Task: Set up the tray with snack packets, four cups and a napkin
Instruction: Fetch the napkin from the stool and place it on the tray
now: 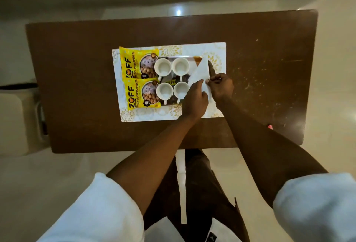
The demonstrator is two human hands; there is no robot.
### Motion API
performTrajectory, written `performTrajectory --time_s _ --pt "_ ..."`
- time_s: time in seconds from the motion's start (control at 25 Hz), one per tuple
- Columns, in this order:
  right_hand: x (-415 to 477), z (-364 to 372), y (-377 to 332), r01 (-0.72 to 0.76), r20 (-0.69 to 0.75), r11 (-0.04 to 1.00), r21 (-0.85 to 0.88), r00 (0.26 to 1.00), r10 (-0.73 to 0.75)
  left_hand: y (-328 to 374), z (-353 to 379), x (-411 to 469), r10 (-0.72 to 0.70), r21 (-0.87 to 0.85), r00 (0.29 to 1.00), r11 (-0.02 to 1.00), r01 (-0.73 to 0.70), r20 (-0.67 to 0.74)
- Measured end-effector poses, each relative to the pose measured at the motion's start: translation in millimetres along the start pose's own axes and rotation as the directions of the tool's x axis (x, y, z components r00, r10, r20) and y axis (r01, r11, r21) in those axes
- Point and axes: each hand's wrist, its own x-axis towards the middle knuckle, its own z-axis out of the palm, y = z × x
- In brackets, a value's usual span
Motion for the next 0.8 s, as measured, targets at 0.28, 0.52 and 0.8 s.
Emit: performTrajectory --time_s 0.28,0.52,0.8 --pt "-6.6 18.4 8.0 0.124 -0.132 0.979 -0.16 0.98 -0.146 -9.4 10.2 9.9 -0.011 0.085 0.979 0.996 -0.006 0.203" --pt "-1.1 20.2 10.7 0.116 -0.137 0.976 -0.183 0.98 -0.142 -11.6 15.3 12.6 0.02 0.14 0.98 0.989 -0.048 0.196" --pt "1.9 20.2 15.2 0.182 -0.084 0.941 -0.284 0.973 -0.214 -20.0 13.7 18.6 0.054 0.19 0.972 0.977 -0.1 0.23"
